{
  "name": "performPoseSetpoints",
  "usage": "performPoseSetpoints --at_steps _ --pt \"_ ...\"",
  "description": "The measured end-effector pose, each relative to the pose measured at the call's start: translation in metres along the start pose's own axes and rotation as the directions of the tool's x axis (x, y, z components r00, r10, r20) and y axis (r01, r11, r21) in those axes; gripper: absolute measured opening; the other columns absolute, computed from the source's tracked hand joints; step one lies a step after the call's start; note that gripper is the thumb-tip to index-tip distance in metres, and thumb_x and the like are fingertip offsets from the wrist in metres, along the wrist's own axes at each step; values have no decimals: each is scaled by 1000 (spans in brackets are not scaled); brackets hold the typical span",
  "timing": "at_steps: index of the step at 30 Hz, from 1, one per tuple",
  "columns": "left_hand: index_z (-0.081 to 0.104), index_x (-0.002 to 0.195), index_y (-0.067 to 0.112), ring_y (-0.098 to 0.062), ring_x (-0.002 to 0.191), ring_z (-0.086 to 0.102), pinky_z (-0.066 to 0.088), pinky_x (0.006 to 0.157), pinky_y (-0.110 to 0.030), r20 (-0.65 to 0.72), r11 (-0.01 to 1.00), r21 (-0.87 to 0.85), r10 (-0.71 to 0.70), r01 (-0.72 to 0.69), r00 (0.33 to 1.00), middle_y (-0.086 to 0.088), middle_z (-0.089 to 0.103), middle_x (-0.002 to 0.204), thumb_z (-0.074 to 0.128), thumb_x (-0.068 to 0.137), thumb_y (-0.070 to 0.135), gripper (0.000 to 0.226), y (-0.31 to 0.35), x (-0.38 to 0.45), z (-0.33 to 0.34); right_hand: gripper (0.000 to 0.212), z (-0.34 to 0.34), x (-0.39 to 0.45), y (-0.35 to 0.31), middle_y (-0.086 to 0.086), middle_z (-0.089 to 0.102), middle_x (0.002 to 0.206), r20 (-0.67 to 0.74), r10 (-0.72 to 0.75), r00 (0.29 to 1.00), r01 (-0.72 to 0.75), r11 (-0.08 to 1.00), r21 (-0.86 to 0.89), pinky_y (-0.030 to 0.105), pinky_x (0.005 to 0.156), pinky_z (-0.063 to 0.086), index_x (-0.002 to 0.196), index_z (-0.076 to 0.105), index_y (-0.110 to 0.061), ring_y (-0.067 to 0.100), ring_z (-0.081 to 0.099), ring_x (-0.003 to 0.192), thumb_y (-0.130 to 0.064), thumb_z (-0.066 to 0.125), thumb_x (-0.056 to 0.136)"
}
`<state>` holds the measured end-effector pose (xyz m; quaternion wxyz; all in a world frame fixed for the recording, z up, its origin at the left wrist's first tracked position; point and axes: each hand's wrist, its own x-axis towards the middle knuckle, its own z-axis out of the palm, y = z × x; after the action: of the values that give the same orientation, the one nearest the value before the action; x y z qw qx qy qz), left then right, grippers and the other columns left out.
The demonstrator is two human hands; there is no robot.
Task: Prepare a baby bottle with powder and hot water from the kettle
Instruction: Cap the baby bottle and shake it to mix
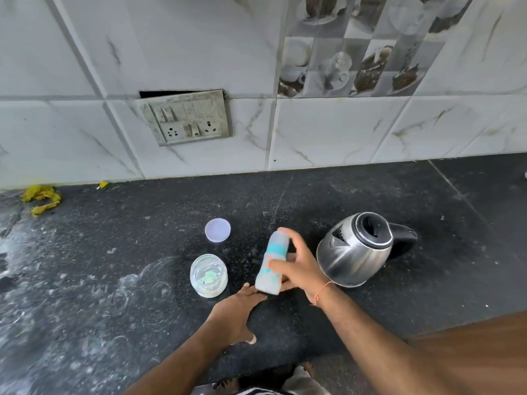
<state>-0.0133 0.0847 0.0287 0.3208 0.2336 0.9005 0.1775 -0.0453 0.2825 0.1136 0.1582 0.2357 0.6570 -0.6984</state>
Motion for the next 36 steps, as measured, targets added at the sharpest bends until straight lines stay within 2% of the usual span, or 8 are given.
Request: performPoseSetpoints --at_steps 10,14,18,21,25,29,32,36 --pt "25 172 42 -6 169 2 46 121 -45 -9 1000 20 -18 18 1000 23 -3 182 92 85 33 110 1 1 0 71 -7 7 5 8 68 129 -161 -5 987 41 975 220 57 75 69 146 47 -49 33 76 112 -8 77 97" --pt "22 173 42 -10 169 7 46 121 -46 -14 1000 16 -14 14 1000 18 6 183 92 84 33 114 1 -2 1 78 -3 3 9 13 72 123 7 30 1000 -30 1000 7 54 71 69 139 52 -58 28 78 107 -8 82 88" --pt "27 171 39 -7 169 3 46 122 -48 -29 1000 19 -16 17 999 21 -1 182 93 83 32 110 1 0 2 72 -8 9 8 9 72 127 -180 -16 983 56 973 222 58 76 68 148 47 -49 33 78 110 -10 79 96" --pt "24 172 41 -9 169 4 45 122 -47 -23 1000 10 -17 17 1000 20 4 182 93 84 31 112 1 -2 3 80 -6 3 7 12 74 121 -4 7 1000 -7 999 35 54 73 70 148 49 -55 28 79 106 -9 82 91" --pt "27 171 39 -7 169 3 46 122 -46 -25 999 29 -18 19 1000 21 -2 182 93 83 33 110 -1 2 4 70 -14 8 2 8 72 124 -164 -36 986 64 984 168 58 77 69 148 48 -48 29 77 107 -9 77 98" --pt "26 172 39 -9 169 4 44 124 -45 -22 999 17 -27 27 999 20 3 183 92 84 33 110 0 0 4 78 -7 3 6 12 73 123 1 -24 1000 24 999 -45 56 73 69 146 51 -52 27 79 105 -6 81 91" --pt "27 171 39 -7 169 3 46 121 -47 -26 999 27 -29 30 999 22 -2 182 92 84 34 109 1 2 5 71 -12 9 6 8 70 131 -177 -46 983 78 981 177 53 71 68 148 50 -48 33 77 109 -11 80 95" --pt "23 173 40 -9 169 7 45 121 -46 -21 999 24 -30 31 999 19 3 183 92 85 34 111 2 -2 3 85 -7 3 8 12 74 120 33 -6 999 8 998 -55 50 69 69 151 49 -56 26 80 103 -8 84 89"
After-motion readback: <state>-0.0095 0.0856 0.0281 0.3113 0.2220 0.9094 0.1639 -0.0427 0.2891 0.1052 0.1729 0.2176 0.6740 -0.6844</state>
